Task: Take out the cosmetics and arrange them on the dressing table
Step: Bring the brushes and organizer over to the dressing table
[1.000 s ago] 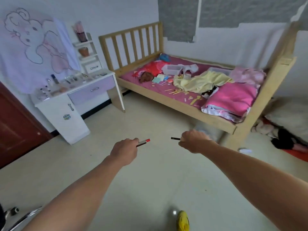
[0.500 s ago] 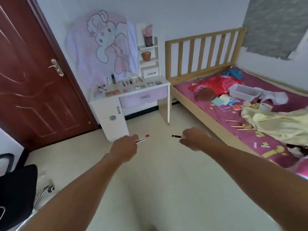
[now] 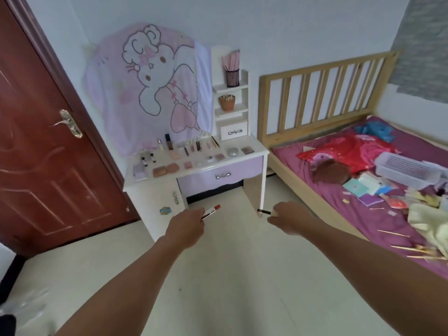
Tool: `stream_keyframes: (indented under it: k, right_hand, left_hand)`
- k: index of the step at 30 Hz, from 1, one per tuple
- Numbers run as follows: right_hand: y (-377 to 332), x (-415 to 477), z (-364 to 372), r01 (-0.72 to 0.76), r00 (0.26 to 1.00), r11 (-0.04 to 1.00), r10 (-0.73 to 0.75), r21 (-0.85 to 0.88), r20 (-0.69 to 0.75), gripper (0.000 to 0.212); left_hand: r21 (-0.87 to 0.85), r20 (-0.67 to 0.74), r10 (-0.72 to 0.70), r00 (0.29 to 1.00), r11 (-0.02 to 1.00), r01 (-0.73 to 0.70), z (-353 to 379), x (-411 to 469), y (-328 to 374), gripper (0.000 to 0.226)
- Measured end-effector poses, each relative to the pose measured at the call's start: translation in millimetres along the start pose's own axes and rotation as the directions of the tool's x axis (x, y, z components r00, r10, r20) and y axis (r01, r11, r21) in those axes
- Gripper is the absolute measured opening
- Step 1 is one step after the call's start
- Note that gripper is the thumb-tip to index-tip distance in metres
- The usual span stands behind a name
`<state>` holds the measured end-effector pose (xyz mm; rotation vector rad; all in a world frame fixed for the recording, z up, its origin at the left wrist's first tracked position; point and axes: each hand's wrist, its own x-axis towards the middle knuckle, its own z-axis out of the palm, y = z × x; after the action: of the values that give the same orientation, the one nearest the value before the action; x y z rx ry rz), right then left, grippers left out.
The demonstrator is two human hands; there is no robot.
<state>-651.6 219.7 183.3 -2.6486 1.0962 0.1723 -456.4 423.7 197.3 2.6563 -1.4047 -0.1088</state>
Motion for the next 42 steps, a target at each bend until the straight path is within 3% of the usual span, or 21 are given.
stream_keyframes:
  k: [12, 22, 26, 29, 32, 34, 42]
  right_hand:
    - [-3, 283, -18, 0.037, 0.995, 0.997, -0.042, 0.061, 0.09, 0.025]
    - [6, 514, -52, 0.031, 0.978, 0.995, -0.051, 0.098, 0.201, 0.03]
    - [-1, 590, -50, 0.041, 0.978, 0.994, -0.06, 0.098, 0.199, 0.026]
    - [-5, 652, -41, 0.062, 0.97, 0.986, -0.096, 0.156, 0.221, 0.029]
    - [-13, 707, -38, 0.065, 0.972, 0.993, -0.085, 0.098, 0.22, 0.032]
    - [-27, 744, -43, 0.024, 0.974, 0.998, -0.037, 0.063, 0.223, 0.033]
    - [-52, 836, -36, -0.121, 0.942, 0.975, 0.052, 0.189, 0.332, 0.025]
  left_hand:
    - [-0.081, 0.048, -0.126, 0.991, 0.988, 0.129, 29, 256, -47, 0.011]
    - [-0.214, 0.204, -0.337, 0.919, 0.901, 0.378, 58, 450, -83, 0.011]
    - [-0.287, 0.25, -0.395, 0.884, 0.842, 0.457, 78, 522, -108, 0.023]
    - [-0.36, 0.281, -0.387, 0.878, 0.806, 0.47, 94, 581, -134, 0.023]
    - [-0.362, 0.289, -0.366, 0.885, 0.814, 0.455, 104, 637, -157, 0.025]
    - [-0.357, 0.311, -0.371, 0.875, 0.807, 0.47, 108, 673, -172, 0.026]
    - [-0.284, 0.422, -0.297, 0.857, 0.854, 0.436, 133, 763, -199, 0.023]
